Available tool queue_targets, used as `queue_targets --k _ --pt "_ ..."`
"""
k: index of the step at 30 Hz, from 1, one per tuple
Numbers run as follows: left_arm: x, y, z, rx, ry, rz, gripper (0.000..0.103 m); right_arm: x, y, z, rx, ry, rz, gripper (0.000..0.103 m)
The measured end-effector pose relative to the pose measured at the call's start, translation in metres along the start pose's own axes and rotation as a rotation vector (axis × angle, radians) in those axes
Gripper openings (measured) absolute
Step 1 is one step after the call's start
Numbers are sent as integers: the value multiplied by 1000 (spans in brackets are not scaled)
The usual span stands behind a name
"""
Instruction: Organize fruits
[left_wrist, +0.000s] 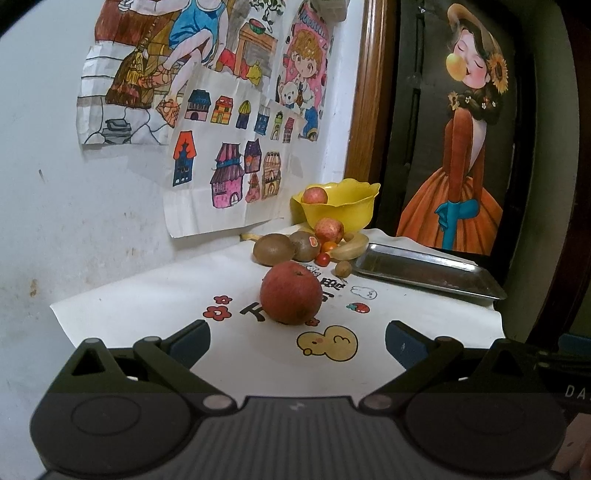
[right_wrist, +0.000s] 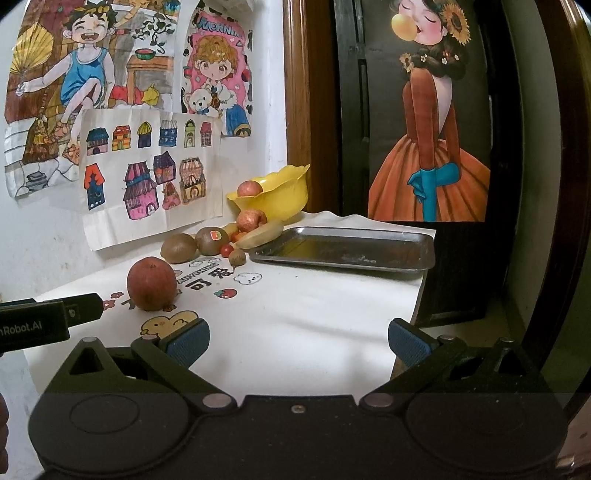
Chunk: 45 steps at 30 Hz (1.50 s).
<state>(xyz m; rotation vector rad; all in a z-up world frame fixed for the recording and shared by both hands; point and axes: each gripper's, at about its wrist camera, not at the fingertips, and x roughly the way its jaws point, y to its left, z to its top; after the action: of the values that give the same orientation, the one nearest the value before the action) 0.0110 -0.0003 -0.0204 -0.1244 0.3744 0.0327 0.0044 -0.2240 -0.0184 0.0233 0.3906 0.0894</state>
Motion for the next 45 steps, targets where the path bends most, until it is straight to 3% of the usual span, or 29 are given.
queue_targets --k 4,9,14,19,39,45 --pt "4 2 1 -1 6 9 103 5 -2 -2 10 16 6 102" --pt "14 4 13 0 35 48 103 16 -18 10 20 36 84 102" --pt "24 10 25 -5 41 75 103 17 -31 27 9 -42 122 102" --pt "33 12 34 3 38 73 103 30 -35 45 -50 -42 139 102" --pt "59 32 46 62 53 -21 103 72 -27 60 -154 68 232 102" --pt "84 46 58 -14 110 -56 103 93 -14 67 -233 114 291 102"
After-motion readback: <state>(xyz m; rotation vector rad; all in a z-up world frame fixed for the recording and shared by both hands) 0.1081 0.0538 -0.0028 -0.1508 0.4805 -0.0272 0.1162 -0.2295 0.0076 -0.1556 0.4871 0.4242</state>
